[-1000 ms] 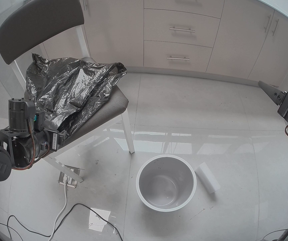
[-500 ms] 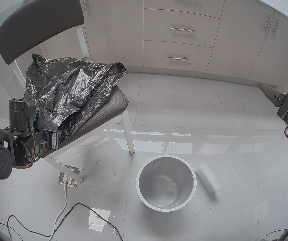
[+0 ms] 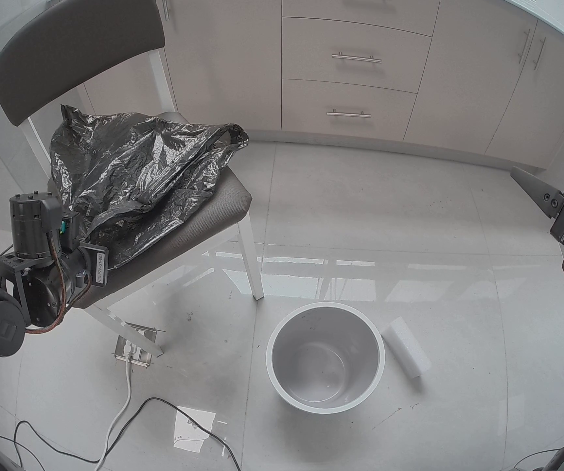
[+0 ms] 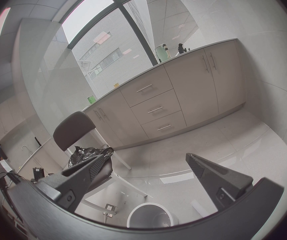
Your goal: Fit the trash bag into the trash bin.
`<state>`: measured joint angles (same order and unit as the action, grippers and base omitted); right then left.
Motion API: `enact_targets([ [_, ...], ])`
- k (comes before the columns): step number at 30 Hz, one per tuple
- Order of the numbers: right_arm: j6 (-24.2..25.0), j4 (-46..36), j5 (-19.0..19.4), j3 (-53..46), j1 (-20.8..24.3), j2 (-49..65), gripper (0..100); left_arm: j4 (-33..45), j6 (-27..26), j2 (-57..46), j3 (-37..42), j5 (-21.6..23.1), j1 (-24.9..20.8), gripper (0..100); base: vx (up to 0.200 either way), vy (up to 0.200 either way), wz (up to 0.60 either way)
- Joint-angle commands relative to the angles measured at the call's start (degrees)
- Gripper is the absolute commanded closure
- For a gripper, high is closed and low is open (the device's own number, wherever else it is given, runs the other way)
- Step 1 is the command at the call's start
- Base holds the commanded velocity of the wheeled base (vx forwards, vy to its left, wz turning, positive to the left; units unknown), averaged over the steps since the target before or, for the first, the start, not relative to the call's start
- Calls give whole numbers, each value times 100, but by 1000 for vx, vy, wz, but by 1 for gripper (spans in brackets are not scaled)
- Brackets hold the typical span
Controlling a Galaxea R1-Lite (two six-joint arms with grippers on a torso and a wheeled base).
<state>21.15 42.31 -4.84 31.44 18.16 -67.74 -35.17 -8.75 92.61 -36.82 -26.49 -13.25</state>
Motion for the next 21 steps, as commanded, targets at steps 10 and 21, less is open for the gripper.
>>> enact_targets([
  [10, 3, -4, 18, -103, 346, 270, 0, -957, 541, -525, 535, 1893, 42, 100, 0, 0, 0],
  [21, 21, 14, 36, -226, 495, -213, 0, -403, 2176, -1184, 491, 5040, -90, 100, 0, 0, 0],
])
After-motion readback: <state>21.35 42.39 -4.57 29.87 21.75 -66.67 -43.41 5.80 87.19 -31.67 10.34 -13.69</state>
